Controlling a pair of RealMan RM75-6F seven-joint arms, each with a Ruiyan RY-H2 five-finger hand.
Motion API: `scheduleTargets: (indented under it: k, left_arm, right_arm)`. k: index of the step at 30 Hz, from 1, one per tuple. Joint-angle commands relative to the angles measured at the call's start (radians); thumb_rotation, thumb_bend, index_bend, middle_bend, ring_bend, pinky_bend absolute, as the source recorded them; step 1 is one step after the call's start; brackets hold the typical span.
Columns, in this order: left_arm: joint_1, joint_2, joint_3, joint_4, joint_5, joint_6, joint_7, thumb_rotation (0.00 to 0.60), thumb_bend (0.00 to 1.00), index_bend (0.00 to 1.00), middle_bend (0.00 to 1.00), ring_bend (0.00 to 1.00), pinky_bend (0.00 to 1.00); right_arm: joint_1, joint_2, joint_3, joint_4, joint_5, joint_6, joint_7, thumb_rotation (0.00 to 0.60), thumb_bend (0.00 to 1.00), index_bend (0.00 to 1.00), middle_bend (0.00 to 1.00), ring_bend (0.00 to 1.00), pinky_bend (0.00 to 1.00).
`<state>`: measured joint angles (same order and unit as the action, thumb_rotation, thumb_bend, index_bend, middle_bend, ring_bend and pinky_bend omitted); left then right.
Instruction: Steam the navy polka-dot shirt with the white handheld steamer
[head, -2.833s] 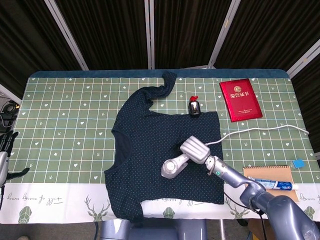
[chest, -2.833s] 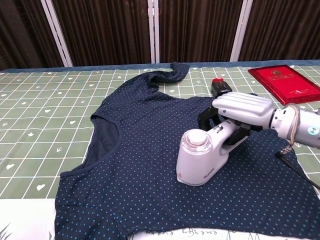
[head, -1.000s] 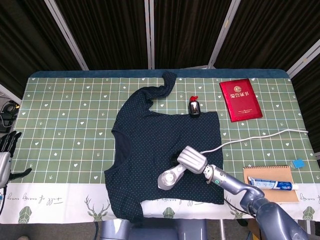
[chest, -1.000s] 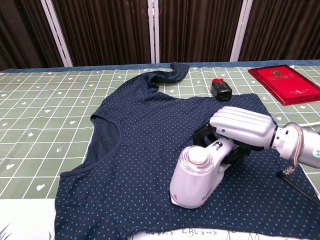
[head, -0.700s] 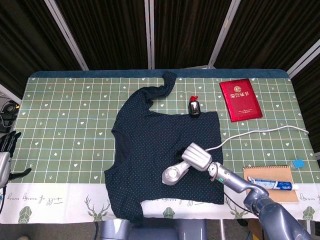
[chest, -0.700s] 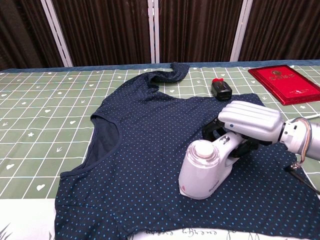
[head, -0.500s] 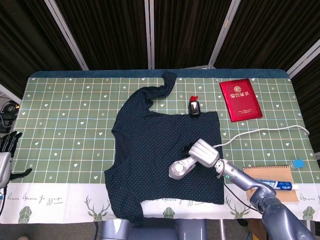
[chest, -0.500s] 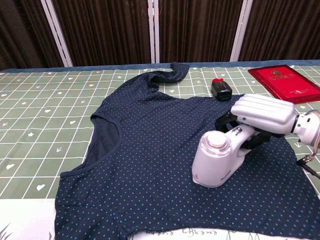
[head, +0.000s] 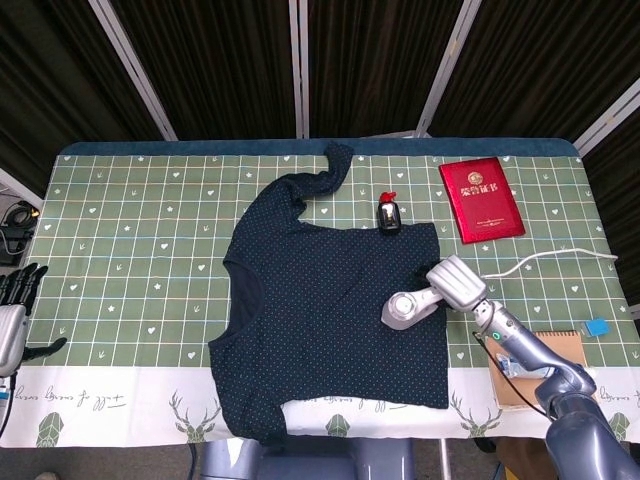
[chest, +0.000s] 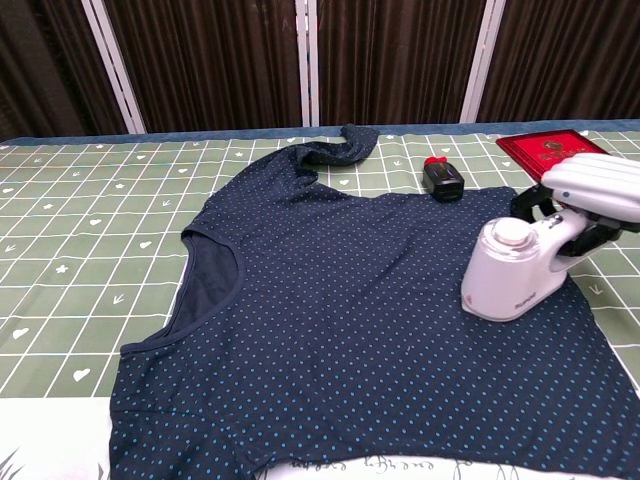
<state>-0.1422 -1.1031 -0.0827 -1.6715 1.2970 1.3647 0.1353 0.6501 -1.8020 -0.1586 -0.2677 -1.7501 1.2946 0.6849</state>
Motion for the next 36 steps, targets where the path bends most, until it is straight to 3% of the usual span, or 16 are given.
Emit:
scheduleTargets:
  k: [1, 16, 25, 36]
  left_arm:
    - [-0.001, -0.001, 0.000, -0.001, 0.000, 0.000, 0.003, 0.600, 0.00, 0.00, 0.00, 0.00, 0.00]
    - [-0.001, -0.002, 0.000, -0.001, 0.000, 0.001, 0.000, 0.600, 0.00, 0.00, 0.00, 0.00, 0.00]
    - [0.000, 0.000, 0.000, -0.001, 0.001, 0.001, -0.003, 0.600, 0.00, 0.00, 0.00, 0.00, 0.00]
    - [0.001, 0.002, 0.001, 0.000, 0.003, 0.002, -0.008, 0.600, 0.00, 0.00, 0.00, 0.00, 0.00]
  right_arm:
    - [-0.007, 0.005, -0.005, 0.007, 0.000, -0.012, 0.029, 0.600, 0.78, 0.83, 0.65, 0.67, 0.95]
    - [0.013, -0.023, -0.069, -0.066, -0.083, 0.083, 0.001, 0.600, 0.78, 0.83, 0.65, 0.67, 0.95]
    - [0.024, -0.041, -0.090, -0.132, -0.131, 0.171, -0.091, 0.600, 0.78, 0.83, 0.65, 0.67, 0.95]
    - [0.035, -0.013, -0.100, -0.208, -0.145, 0.165, -0.125, 0.600, 0.78, 0.83, 0.65, 0.67, 0.95]
